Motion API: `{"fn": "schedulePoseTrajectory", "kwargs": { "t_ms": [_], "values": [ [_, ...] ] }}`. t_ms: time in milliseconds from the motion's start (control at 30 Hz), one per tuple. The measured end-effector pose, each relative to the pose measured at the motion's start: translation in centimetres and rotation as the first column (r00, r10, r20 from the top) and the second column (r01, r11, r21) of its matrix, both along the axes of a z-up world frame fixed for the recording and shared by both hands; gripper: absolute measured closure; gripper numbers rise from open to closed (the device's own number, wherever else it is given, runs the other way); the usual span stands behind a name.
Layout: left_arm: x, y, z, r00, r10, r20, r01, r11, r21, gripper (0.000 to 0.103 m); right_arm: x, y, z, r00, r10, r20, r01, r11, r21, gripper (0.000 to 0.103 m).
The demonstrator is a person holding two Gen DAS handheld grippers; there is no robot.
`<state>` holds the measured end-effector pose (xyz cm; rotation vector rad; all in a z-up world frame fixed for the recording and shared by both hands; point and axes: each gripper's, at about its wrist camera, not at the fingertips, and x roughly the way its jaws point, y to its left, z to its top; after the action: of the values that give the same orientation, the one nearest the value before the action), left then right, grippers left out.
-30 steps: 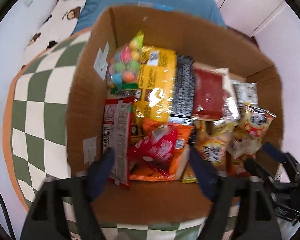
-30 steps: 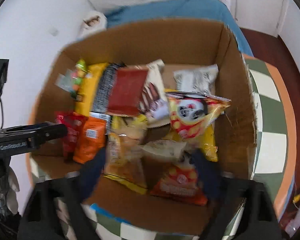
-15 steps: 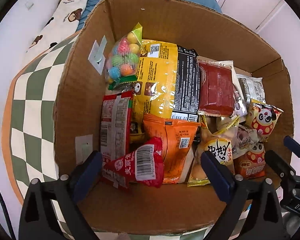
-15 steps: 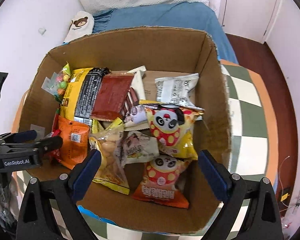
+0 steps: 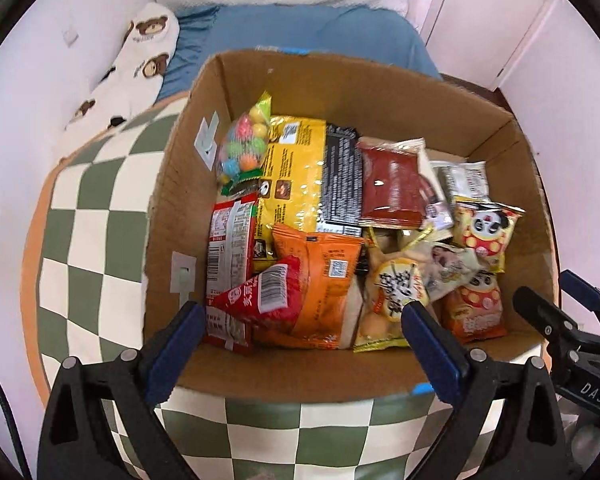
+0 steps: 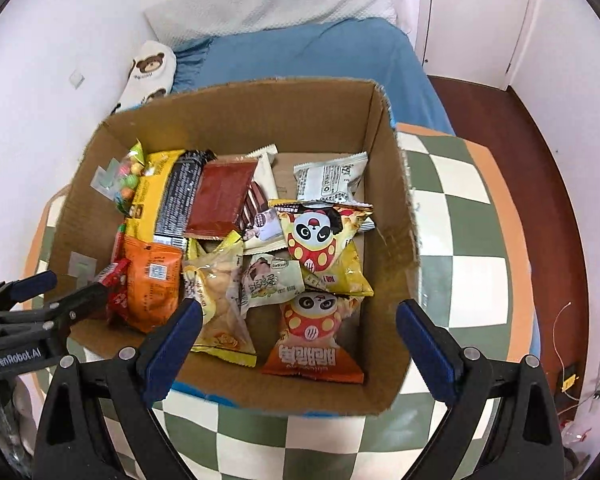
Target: Organize snacks
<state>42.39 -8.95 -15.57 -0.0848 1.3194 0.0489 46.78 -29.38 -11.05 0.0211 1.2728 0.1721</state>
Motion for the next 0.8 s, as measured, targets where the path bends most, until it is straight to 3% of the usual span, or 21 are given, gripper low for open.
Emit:
{"fn": "schedulePoseTrajectory", "kwargs": {
  "t_ms": [100, 433, 800],
  "values": [
    [-1.2, -0.5, 1.6, 0.999, -0.014, 0.043, 0.013, 1.000, 0.023, 0.002, -1.1, -0.2, 1.4, 0.999, -0.011, 0.034, 0.011, 1.000, -0.007, 0.004],
    [-7.1, -1.8, 6.5, 0.987, -0.023, 0.157, 0.024, 1.000, -0.007, 0.002, -7.4, -1.3, 7.8, 0.987, -0.029, 0.161, 0.030, 1.000, -0.002, 0.004],
    [-14.5, -2.3, 14.7, 0.950, -0.022, 0.312, 0.022, 1.000, 0.005, 0.002, -15.4, -1.9, 16.0, 0.952, -0.050, 0.302, 0.040, 0.999, 0.037, 0.002]
  ]
}}
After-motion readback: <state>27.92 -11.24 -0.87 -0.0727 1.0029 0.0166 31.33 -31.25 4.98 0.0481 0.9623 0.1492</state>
